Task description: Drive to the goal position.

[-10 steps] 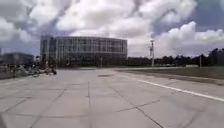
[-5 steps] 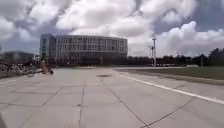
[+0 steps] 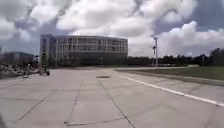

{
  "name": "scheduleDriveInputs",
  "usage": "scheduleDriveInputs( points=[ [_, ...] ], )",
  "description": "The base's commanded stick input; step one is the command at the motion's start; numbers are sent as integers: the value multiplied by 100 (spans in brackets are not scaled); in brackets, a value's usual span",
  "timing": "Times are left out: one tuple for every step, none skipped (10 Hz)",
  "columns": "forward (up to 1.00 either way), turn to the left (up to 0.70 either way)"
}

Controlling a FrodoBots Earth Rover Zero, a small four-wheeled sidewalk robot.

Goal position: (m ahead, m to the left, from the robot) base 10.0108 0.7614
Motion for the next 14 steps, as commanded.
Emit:
scheduleDriveInputs(
  points=[
    [100,0],
    [100,0],
    [100,0],
    [100,0],
    [100,0],
    [100,0],
    [100,0],
    [100,5],
    [100,18],
    [100,40],
    [100,40],
    [100,40],
    [100,40],
    [100,40]
  ],
)
